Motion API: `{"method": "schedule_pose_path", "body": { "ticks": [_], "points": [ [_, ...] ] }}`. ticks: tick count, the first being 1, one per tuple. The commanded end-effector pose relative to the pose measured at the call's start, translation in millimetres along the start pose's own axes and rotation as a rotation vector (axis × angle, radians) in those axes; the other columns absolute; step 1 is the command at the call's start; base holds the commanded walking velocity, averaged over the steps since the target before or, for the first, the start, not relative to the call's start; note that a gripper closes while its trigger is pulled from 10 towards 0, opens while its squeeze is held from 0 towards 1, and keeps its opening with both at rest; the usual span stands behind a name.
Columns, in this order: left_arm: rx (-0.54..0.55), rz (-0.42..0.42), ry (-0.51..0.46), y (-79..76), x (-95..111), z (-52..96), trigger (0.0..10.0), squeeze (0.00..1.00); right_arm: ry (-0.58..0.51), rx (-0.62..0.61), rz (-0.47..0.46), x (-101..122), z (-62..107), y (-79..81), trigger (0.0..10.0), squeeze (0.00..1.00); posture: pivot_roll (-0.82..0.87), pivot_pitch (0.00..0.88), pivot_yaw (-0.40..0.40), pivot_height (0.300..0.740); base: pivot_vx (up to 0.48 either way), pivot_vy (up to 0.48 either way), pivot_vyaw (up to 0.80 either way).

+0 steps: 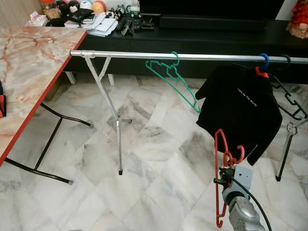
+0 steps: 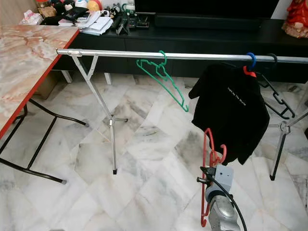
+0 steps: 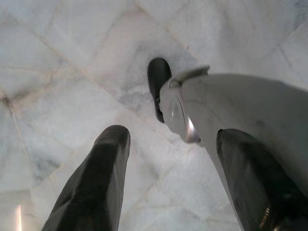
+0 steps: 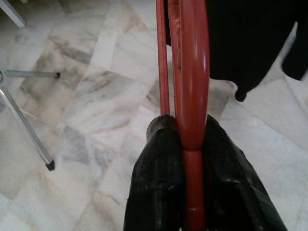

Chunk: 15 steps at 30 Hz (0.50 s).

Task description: Hang hanger

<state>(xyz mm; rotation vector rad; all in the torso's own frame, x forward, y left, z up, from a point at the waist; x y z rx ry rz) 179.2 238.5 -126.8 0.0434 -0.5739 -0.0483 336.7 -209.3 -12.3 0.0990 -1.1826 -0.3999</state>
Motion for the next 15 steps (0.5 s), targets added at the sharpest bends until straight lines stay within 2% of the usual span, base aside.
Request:
{"method": "schedule_pose_path", "body": {
  "ticks": [1,3,7,10,13,15],
  "points": [
    [-0.002,0.018,0.027,-4.8,-13.1,1.3,10.0,0.00,-0.030,0.030,0.000,4.4,1.2,5.6,10.0,0.00,-0.02,0.135,-0.045,0.740,0.000,0.000,0.00],
    [-0.003,0.023,0.024,-7.0,-12.3,0.6,10.0,0.00,-0.033,0.050,0.023,5.2,1.2,8.3,10.0,0.00,-0.03,0.129,-0.047,0.740,0.000,0.000,0.00],
    [-0.017,0.014,0.018,-15.6,-9.6,-1.7,10.0,0.00,-0.029,0.030,0.002,5.0,0.8,4.1,10.0,0.00,-0.03,0.101,-0.035,0.740,0.000,0.000,0.00],
    [-0.019,0.010,0.021,-16.5,-10.2,-1.8,10.0,0.00,-0.028,0.019,0.009,3.5,1.3,3.0,10.0,0.00,-0.04,0.099,-0.031,0.740,0.000,0.000,0.00],
    [-0.042,-0.024,0.032,-20.9,-12.2,-2.0,10.0,0.00,-0.019,0.028,0.003,-2.0,3.2,6.8,10.0,0.00,-0.04,0.089,-0.027,0.740,0.000,0.000,0.00],
    [-0.038,-0.026,0.029,-19.7,-11.4,-2.0,10.0,0.00,-0.014,0.032,0.002,-5.2,4.0,10.1,10.0,0.00,-0.04,0.085,-0.019,0.740,0.247,0.000,0.00]
  ]
}}
Point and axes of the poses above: a point about 5 cm out from each wrist's last joint towards the gripper, its own z axis pointing back from the gripper into the wrist, its own x axis along the axis of the wrist's last joint, y = z × x, the point moved 5 cm from there along -z, pointing out of the wrist towards the gripper, and after that the axes turned 8 degrees about -z, right-handed, at the moved point
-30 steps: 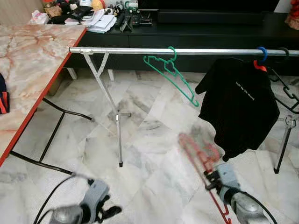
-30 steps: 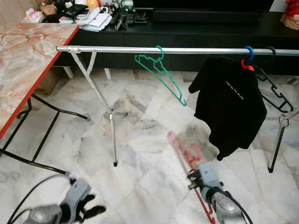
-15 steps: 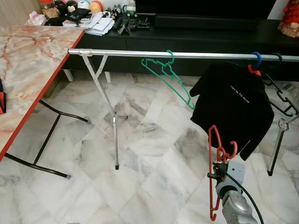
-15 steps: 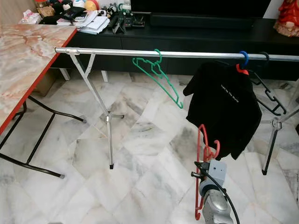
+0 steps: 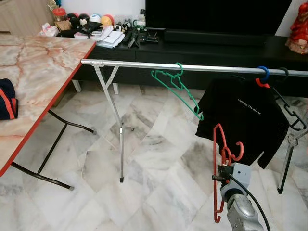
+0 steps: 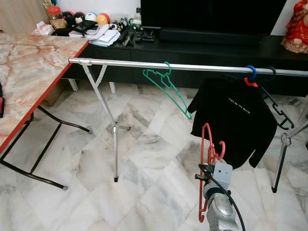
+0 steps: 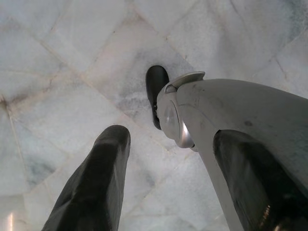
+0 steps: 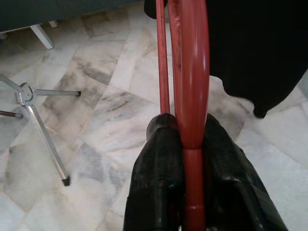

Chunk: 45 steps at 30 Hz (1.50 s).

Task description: Hang hanger

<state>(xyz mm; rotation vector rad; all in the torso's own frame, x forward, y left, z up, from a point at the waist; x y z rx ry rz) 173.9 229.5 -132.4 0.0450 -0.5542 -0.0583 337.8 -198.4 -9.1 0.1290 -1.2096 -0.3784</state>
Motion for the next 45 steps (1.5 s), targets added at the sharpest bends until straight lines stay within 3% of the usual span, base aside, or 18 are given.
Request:
{"method": "schedule_pose_path", "body": {
  "ticks": [1,7,16,26,34,45],
  "points": [
    [-0.034,-0.016,0.008,-9.8,-4.0,-0.6,10.0,0.00,0.007,-0.007,0.001,-5.3,2.6,-0.7,10.0,0.00,-0.04,0.084,-0.018,0.740,0.255,0.000,0.00],
    [-0.040,-0.025,0.002,-8.8,-2.7,-0.5,10.0,0.00,0.033,-0.005,0.015,-12.9,3.8,1.0,10.0,0.00,-0.04,0.071,-0.012,0.740,0.302,0.000,0.00],
    [-0.055,-0.038,0.005,-11.6,-5.1,-0.1,10.0,0.00,0.013,-0.018,-0.003,-6.6,1.2,1.7,10.0,0.00,-0.03,0.061,-0.011,0.740,0.394,0.000,0.00],
    [-0.062,-0.041,0.002,-12.8,-4.4,-0.3,10.0,0.00,-0.027,-0.103,-0.042,4.1,-0.5,-12.7,10.0,0.00,-0.03,0.063,-0.010,0.740,0.424,0.000,0.00],
    [-0.074,-0.053,0.005,-16.2,-6.3,-0.2,10.0,0.00,-0.041,-0.161,-0.046,9.4,0.0,-27.2,10.0,0.00,-0.03,0.121,-0.012,0.740,0.421,0.000,0.00],
    [-0.085,-0.054,0.015,-20.4,-10.9,0.3,10.0,0.00,-0.055,-0.142,-0.012,23.8,-6.9,-24.0,10.0,0.00,-0.02,0.172,-0.012,0.740,0.061,0.000,0.00]
  ]
}}
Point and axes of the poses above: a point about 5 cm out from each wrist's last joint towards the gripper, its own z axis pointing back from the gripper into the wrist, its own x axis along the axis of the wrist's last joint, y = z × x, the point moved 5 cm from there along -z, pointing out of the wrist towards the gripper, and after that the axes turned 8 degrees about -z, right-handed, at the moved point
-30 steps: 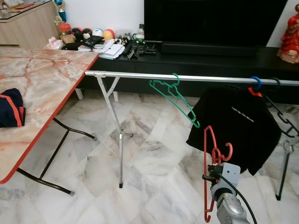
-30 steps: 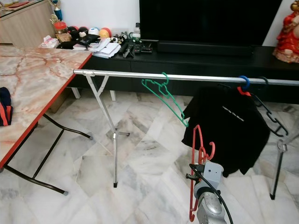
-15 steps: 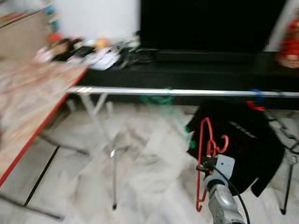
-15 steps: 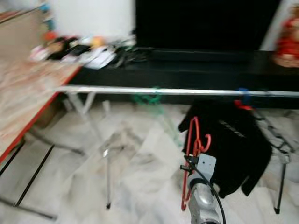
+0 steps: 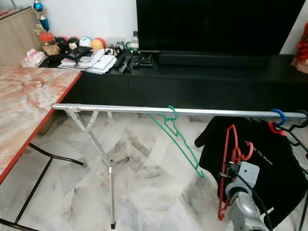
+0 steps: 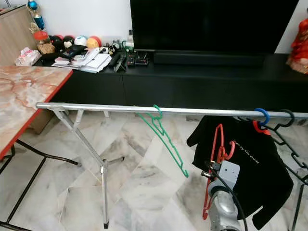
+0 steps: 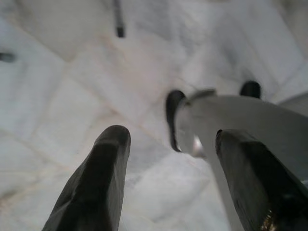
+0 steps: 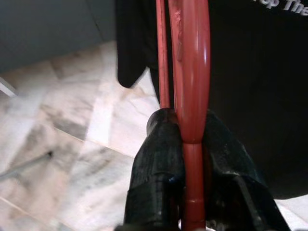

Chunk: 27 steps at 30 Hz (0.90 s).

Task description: Hang hanger

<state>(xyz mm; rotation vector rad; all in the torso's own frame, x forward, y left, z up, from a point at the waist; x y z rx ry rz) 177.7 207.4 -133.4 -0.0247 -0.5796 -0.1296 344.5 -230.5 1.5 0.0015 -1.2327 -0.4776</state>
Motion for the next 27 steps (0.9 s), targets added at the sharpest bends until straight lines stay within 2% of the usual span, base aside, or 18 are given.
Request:
{"method": "schedule_pose_path", "body": {
  "ticks": [1,3,5,9,12,16,21,27],
  "points": [
    [0.000,-0.002,0.048,0.3,-16.6,3.3,10.0,0.00,-0.001,0.019,0.008,4.9,-2.9,5.0,10.0,0.00,-0.01,0.184,-0.014,0.740,0.000,0.000,0.00],
    [0.001,-0.001,0.052,0.2,-18.2,3.7,10.0,0.00,0.004,0.047,0.023,8.0,-4.9,10.2,10.0,0.00,-0.01,0.189,-0.013,0.740,0.000,0.000,0.00],
    [0.006,0.004,0.065,0.8,-23.4,5.0,10.0,0.00,-0.011,0.131,0.096,18.6,-9.2,27.6,10.0,0.00,-0.01,0.196,-0.011,0.740,0.000,0.000,0.00],
    [0.009,0.007,0.075,1.5,-26.8,5.8,10.0,0.00,-0.030,0.136,0.098,30.6,-13.9,32.8,10.0,0.00,-0.01,0.200,-0.012,0.740,0.000,0.000,0.00],
    [0.010,0.006,0.089,1.7,-32.1,7.3,10.0,0.00,-0.070,0.136,0.097,52.9,-20.8,37.6,10.0,0.00,0.00,0.202,-0.013,0.740,0.000,0.000,0.00],
    [0.013,0.006,0.104,2.9,-37.1,8.7,10.0,0.00,-0.070,0.137,0.128,63.9,-25.1,41.0,10.0,0.00,0.00,0.204,-0.011,0.740,0.000,0.000,0.00],
    [0.037,0.009,0.147,12.3,-51.4,14.8,10.0,0.00,-0.096,0.147,0.165,89.6,-31.7,50.4,10.0,0.00,0.01,0.215,-0.008,0.740,0.000,0.000,0.00],
    [0.055,0.010,0.173,21.4,-61.6,20.4,10.0,0.00,-0.072,0.134,0.187,103.9,-36.5,54.4,10.0,0.00,0.01,0.216,-0.006,0.740,0.000,0.000,0.00]
  ]
}}
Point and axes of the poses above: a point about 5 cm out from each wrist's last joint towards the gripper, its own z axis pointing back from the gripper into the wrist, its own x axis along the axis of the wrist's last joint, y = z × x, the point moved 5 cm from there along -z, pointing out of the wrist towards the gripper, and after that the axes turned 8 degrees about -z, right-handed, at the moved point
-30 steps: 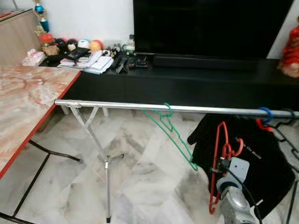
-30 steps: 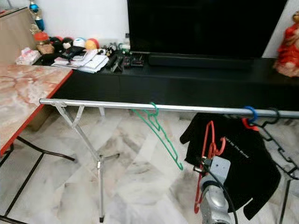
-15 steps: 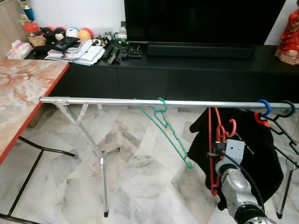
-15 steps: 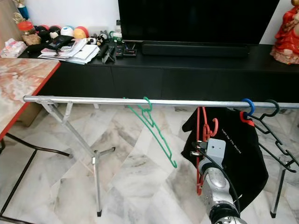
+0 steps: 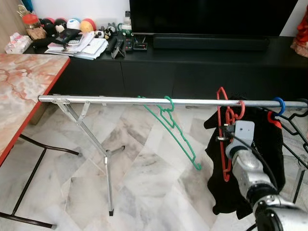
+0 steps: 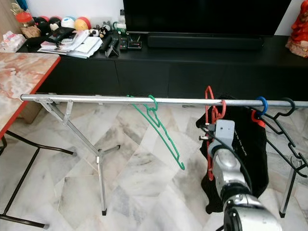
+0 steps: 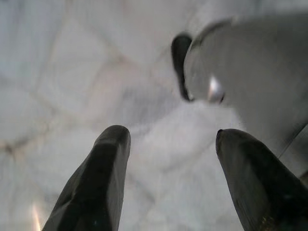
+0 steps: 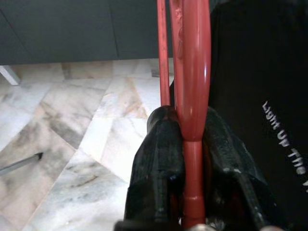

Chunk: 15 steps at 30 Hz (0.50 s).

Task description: Hang hanger

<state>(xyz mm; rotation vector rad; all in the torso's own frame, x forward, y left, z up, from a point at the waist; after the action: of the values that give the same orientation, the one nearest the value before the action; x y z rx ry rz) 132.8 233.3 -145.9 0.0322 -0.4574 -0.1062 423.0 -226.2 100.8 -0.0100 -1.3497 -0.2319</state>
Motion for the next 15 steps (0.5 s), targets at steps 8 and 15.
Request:
{"method": "schedule_pose_path", "body": {
  "ticks": [8,15],
  "points": [
    [0.010,-0.001,0.060,10.0,-21.6,6.3,10.0,0.00,0.037,0.002,0.008,7.8,-4.3,3.4,10.0,0.00,0.02,0.213,-0.004,0.740,0.000,0.000,0.00],
    [0.007,0.001,0.062,5.3,-23.3,5.6,10.0,0.00,0.125,0.027,-0.019,-3.4,-4.4,11.4,10.0,0.00,0.03,0.210,-0.006,0.740,0.000,0.000,0.00]
  ]
}}
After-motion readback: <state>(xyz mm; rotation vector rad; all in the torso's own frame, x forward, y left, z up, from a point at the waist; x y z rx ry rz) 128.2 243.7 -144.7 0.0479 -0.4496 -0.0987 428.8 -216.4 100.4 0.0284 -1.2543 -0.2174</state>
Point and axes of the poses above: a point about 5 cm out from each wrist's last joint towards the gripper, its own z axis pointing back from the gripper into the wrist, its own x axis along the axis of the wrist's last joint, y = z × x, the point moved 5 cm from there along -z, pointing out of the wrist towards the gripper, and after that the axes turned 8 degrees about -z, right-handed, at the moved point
